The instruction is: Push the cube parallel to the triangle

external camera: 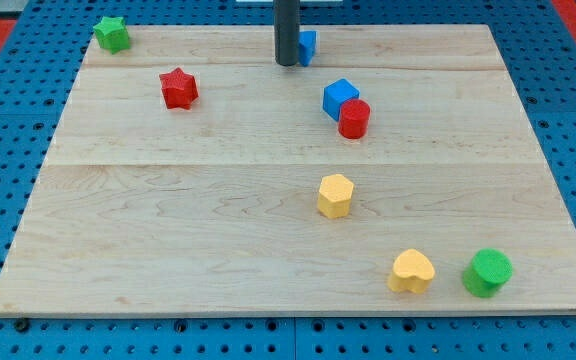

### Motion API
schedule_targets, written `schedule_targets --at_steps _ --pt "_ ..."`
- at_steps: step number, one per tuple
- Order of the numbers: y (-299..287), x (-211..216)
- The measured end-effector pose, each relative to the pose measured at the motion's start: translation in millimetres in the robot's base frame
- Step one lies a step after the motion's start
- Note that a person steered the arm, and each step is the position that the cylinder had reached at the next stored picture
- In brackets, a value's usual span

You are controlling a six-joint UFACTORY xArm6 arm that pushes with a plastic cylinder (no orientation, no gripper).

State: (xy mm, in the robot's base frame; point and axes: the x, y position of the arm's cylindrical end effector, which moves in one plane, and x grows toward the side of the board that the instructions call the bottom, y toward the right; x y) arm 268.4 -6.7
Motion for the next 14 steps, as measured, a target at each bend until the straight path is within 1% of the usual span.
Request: schedule_targets --at_steps 1,6,9,11,12,13,14 --pt "-8 16" --pt "-6 18" --pt "7 20" --pt "7 59" --pt "42 80" --pt "87 79" --pt "128 70"
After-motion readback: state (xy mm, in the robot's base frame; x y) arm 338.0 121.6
